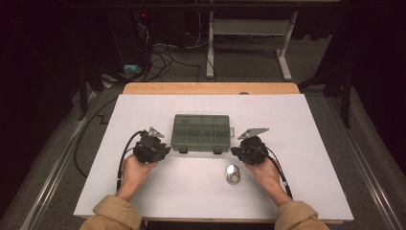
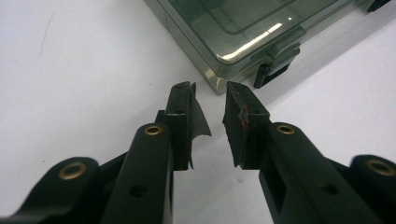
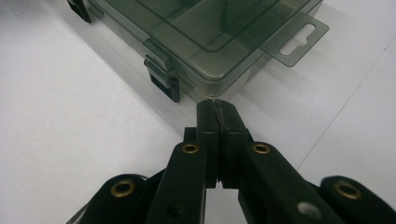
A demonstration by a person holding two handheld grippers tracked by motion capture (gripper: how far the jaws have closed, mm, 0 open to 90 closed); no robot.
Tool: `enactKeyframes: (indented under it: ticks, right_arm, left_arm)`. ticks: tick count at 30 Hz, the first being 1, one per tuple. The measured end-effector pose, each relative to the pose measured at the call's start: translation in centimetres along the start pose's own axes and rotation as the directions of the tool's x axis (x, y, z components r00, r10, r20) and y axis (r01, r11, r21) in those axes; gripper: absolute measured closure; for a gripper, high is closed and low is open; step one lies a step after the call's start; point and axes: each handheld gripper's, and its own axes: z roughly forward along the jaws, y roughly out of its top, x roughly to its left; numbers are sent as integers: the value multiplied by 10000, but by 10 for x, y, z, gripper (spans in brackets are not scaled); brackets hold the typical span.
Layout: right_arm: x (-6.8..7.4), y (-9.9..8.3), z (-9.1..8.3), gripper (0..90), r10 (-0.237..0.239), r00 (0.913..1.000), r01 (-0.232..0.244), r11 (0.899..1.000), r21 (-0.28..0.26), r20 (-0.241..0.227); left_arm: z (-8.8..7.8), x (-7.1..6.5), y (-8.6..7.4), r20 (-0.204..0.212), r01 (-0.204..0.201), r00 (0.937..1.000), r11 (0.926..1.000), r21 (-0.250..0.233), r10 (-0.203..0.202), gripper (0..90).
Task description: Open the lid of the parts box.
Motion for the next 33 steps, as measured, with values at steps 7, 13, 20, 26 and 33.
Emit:
enactKeyframes:
  ticks: [7, 13, 20, 26, 33]
  right_arm:
    - [1, 4, 2, 899, -20, 10000, 18, 9999, 147, 95]
    - [0, 4, 3, 898, 10, 9999, -13, 9998, 208, 132]
    - [-1, 4, 4, 897, 10, 9998, -14, 9997, 242, 175]
    - [-1, 4, 4, 897, 21, 9998, -24, 9998, 199, 185]
    - [-1, 4, 4, 895, 46, 9998, -47, 10000, 83, 168]
  left_arm:
    - [2, 0, -1, 25, -19, 10000, 10000, 95, 19, 746]
    - [3, -1, -1, 142, -25, 9999, 9999, 111, 23, 753]
    - [5, -2, -1, 229, 26, 9997, 10000, 76, -28, 758]
    - [5, -3, -1, 327, 57, 9994, 9998, 174, -63, 762]
    - [5, -5, 1, 367, -4, 9993, 9998, 197, -4, 764]
